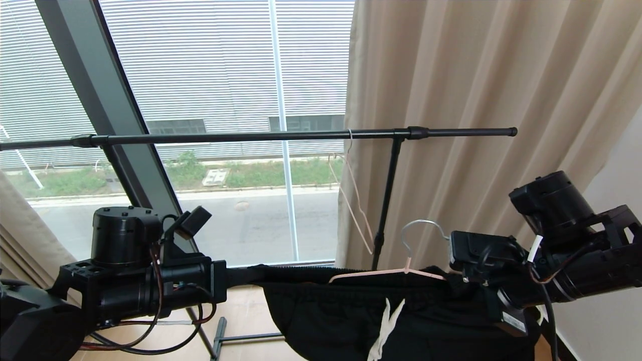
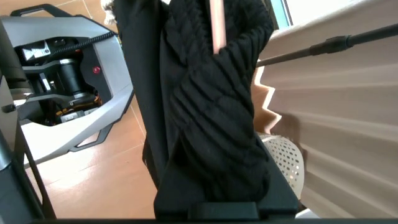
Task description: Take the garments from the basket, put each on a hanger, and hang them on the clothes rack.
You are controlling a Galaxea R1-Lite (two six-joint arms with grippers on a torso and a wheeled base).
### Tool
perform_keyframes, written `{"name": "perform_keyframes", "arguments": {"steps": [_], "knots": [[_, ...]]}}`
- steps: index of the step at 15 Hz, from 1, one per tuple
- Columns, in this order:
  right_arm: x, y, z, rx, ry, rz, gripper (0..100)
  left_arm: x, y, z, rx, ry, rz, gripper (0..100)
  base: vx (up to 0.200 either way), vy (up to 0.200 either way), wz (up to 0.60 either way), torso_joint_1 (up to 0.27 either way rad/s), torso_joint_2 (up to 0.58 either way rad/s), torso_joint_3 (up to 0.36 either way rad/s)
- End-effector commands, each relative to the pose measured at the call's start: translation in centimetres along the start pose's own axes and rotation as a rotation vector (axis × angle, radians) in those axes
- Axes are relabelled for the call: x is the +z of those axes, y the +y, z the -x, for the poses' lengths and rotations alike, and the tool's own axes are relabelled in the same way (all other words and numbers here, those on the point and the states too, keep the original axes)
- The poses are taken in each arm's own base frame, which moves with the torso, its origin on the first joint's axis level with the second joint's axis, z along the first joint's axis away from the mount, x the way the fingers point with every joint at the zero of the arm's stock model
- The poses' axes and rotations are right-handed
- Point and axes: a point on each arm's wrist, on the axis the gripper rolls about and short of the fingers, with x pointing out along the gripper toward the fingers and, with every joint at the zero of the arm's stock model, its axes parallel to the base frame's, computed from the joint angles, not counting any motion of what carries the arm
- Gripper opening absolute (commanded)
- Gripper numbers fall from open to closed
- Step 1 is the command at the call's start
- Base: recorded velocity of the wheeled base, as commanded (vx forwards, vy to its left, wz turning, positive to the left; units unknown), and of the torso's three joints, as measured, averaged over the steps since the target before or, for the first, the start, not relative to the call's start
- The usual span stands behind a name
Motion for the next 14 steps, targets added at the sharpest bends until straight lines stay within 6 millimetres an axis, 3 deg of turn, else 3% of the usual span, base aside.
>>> {"name": "perform_keyframes", "arguments": {"steps": [1,5,14], "knots": [[0.1,-0.3,-0.5,-0.003,0.001,-0.002,0,1.4,-1.3,-0.4,-0.018,0.021,-0.027,0,0.000,0.000,0.00,0.000,0.00,0.000],[-0.3,-0.3,-0.9,-0.038,0.047,-0.004,0,3.5,-4.0,-1.2,0.049,0.090,-0.091,0,0.000,0.000,0.00,0.000,0.00,0.000],[-0.7,-0.5,-1.0,-0.102,0.084,-0.045,0,4.7,-10.3,-3.0,0.135,0.325,-0.194,0,0.000,0.000,0.00,0.000,0.00,0.000]]}}
